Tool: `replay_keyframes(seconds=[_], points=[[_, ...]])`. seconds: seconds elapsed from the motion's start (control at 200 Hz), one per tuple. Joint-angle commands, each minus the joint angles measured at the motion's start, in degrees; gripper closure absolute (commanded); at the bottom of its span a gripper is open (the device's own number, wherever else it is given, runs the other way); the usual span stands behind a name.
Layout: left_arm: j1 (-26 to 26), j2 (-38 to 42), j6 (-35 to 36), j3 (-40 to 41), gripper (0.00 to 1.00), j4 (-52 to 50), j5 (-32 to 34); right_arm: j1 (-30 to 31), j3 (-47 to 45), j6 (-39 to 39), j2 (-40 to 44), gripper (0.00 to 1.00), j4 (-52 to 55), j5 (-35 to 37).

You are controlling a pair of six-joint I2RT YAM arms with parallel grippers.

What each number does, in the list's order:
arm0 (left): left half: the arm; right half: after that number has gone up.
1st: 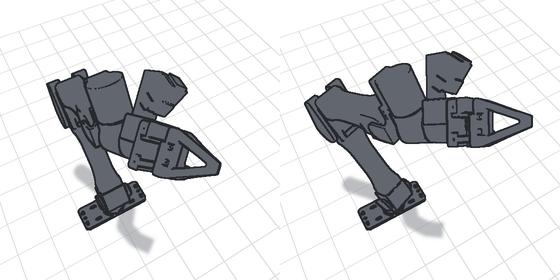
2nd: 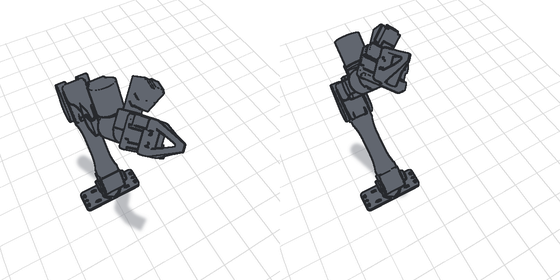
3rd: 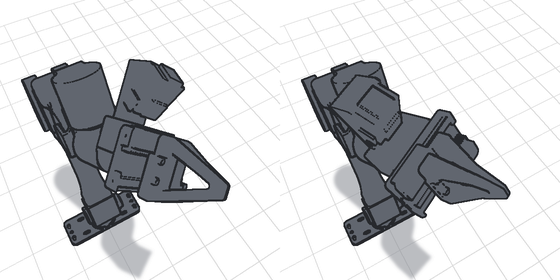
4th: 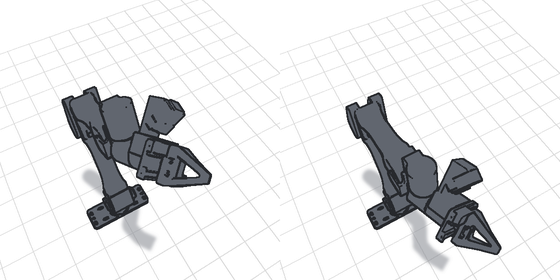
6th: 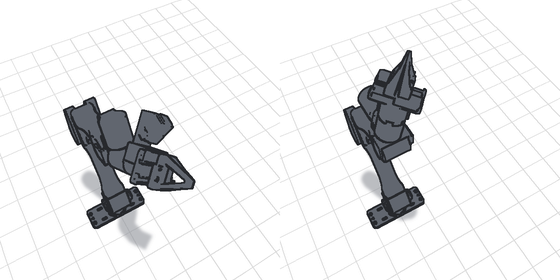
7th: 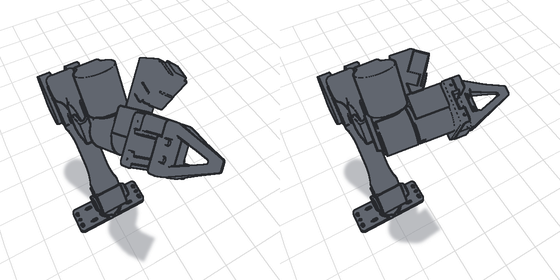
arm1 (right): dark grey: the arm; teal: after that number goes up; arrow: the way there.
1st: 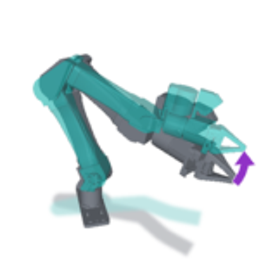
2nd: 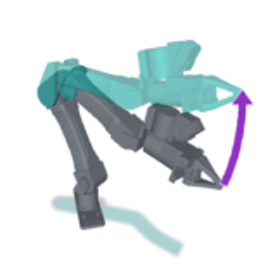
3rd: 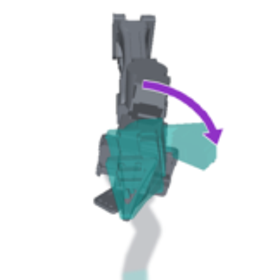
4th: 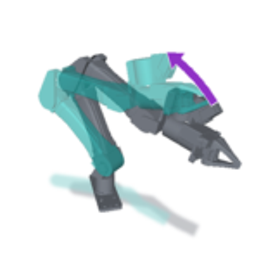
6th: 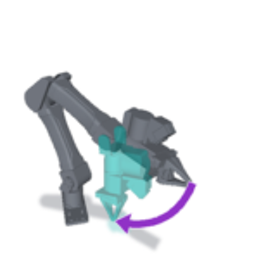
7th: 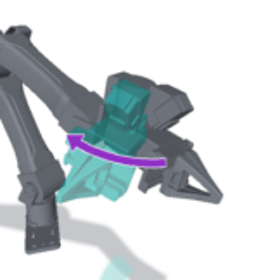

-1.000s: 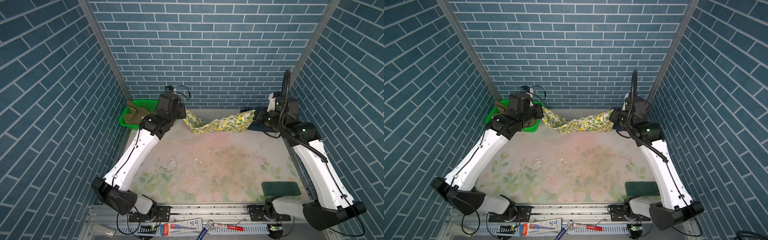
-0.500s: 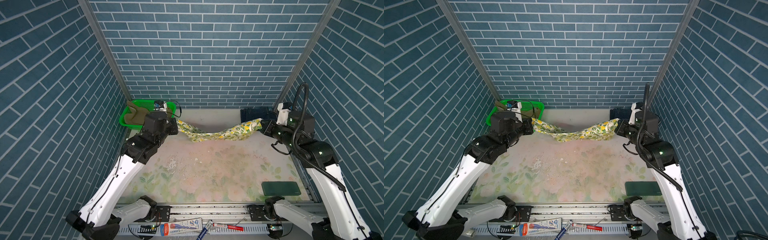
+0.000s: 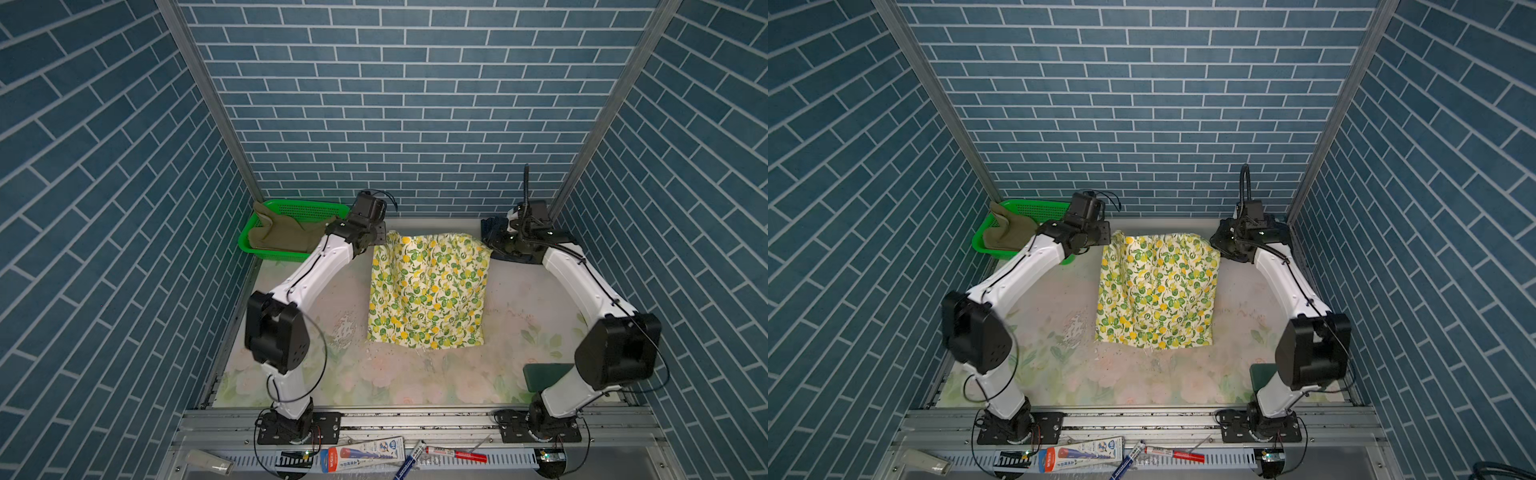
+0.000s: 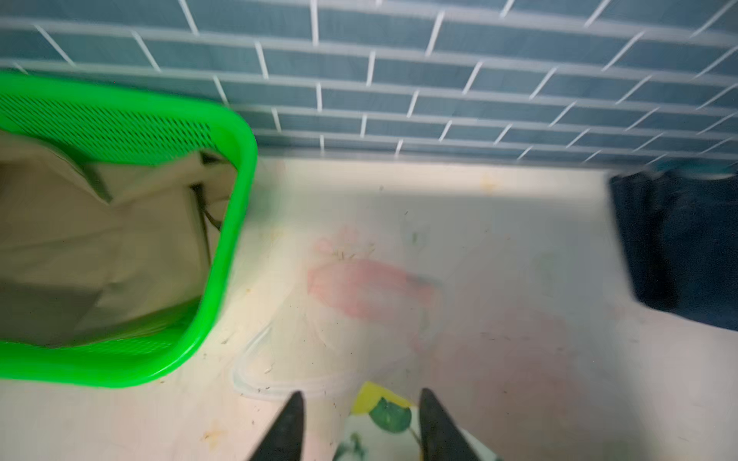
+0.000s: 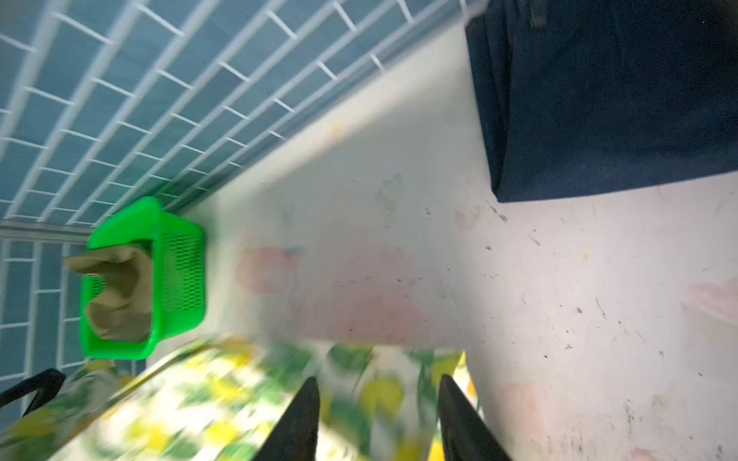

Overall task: Fold and stack skirts
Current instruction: Flatten out the skirt at the center of the table.

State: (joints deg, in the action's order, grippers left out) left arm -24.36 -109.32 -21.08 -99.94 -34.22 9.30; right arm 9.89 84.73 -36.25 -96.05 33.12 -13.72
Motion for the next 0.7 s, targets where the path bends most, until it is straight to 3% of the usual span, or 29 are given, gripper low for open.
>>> replay_keyframes(seconds=[0.0, 0.05, 0.095, 0.365, 0.555, 0.695], points=[[0.58, -1.43, 0.71, -3.59, 0.22, -4.86, -1.02, -1.19, -0.90, -1.48, 1.08, 0.29, -1.90, -2.41], [0.61, 0.12, 0.55, -1.29, 0.14, -3.13, -0.71, -1.35, -2.43, -1.09, 2.48, 0.20, -1.64, -1.52], [0.72, 1.58, 0.60, 0.48, 0.10, -2.63, 0.08, -1.70, -4.13, -0.78, 4.09, 0.18, -1.23, -0.68], [0.63, 13.00, -2.17, 16.78, 0.09, 0.58, 0.68, -2.10, -19.11, -0.43, 16.75, 0.17, -1.16, 2.45], [-1.28, 20.69, -4.33, 29.98, 0.11, 2.57, 1.45, -0.89, -33.45, -1.62, 24.66, 0.22, -2.47, 2.81], [-2.72, 23.99, -5.95, 38.59, 0.12, 4.92, 1.42, -0.23, -41.75, -2.31, 26.26, 0.34, -5.58, 1.11]])
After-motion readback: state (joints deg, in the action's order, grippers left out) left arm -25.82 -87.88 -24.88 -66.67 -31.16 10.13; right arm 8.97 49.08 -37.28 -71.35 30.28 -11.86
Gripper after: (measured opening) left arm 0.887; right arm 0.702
